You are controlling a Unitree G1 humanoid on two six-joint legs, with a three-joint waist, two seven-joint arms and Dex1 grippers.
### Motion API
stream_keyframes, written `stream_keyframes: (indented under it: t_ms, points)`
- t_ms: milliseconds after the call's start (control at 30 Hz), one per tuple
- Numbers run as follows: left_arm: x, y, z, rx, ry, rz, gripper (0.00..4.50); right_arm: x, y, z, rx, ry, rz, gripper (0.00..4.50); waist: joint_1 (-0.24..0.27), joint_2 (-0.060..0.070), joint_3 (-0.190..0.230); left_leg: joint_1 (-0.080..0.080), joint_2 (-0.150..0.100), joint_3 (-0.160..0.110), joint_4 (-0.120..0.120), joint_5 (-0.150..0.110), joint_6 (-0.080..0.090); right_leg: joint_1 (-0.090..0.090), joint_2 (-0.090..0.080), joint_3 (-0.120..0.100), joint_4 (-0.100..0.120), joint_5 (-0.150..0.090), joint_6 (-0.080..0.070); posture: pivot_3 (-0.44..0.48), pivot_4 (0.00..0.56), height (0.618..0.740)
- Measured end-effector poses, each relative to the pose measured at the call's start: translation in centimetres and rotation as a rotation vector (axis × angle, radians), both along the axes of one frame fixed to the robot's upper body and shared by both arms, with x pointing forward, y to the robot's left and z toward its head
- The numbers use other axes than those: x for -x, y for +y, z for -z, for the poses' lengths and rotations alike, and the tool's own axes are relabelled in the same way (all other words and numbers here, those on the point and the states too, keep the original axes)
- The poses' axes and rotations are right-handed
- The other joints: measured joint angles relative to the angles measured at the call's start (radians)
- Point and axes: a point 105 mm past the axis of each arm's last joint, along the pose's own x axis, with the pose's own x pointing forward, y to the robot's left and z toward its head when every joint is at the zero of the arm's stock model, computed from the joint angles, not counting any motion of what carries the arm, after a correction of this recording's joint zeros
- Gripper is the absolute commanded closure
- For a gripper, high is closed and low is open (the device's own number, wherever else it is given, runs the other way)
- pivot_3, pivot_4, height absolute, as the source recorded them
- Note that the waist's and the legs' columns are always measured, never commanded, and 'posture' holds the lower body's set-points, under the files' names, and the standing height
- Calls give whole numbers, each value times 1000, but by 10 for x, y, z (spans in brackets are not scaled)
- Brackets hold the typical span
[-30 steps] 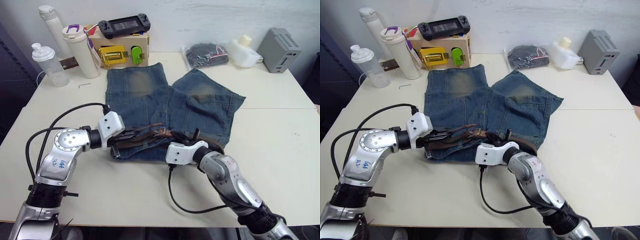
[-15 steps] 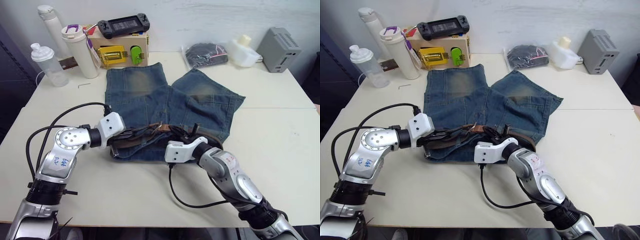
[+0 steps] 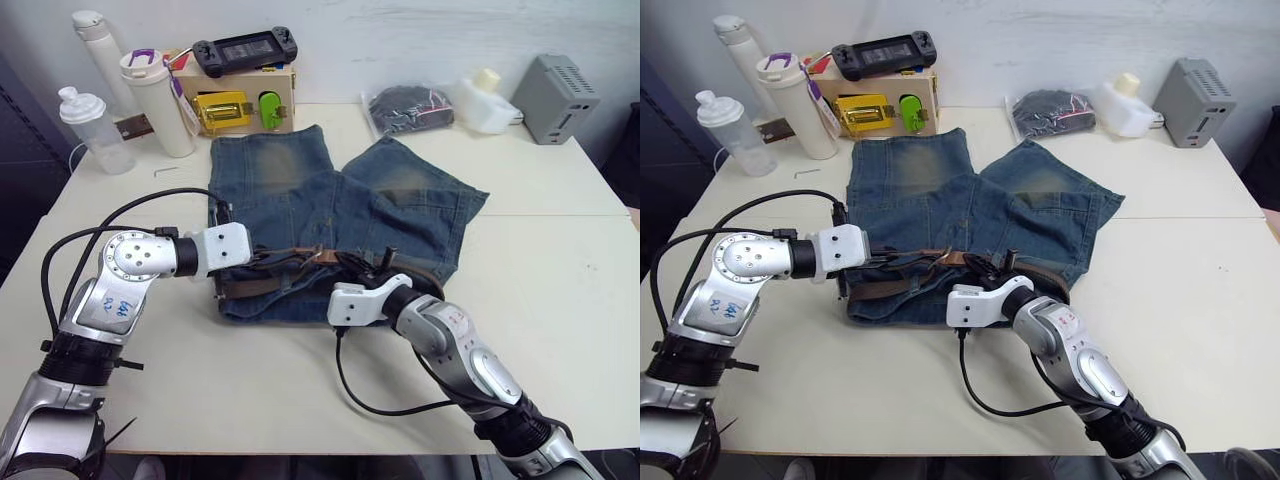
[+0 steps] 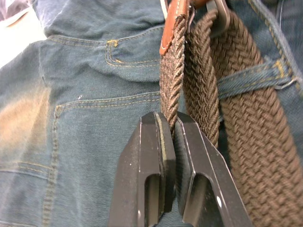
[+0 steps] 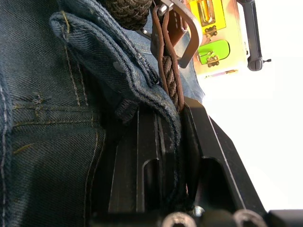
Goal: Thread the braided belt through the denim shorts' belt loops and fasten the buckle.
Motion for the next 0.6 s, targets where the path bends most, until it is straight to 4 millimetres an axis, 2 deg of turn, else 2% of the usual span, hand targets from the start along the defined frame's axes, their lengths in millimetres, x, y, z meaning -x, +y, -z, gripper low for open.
stream_keyframes:
  t_ms: [367,500,600]
  points:
    - [-3,0,1,-157,-110,63,4500,0,0,0,-3,-1,0,4478,-1,0,0,0,0,0,0,0,0,0,0,0,1,0,0,0,150,740]
    - [-8,-6,-12,-206,-223,91,4500,0,0,-1,-9,-3,3,4478,-1,0,0,0,0,0,0,0,0,0,0,0,1,0,0,0,150,740]
    - [-7,-8,-13,-206,-238,107,4500,0,0,-2,-9,-4,1,4478,-1,0,0,0,0,0,0,0,0,0,0,0,1,0,0,0,150,740]
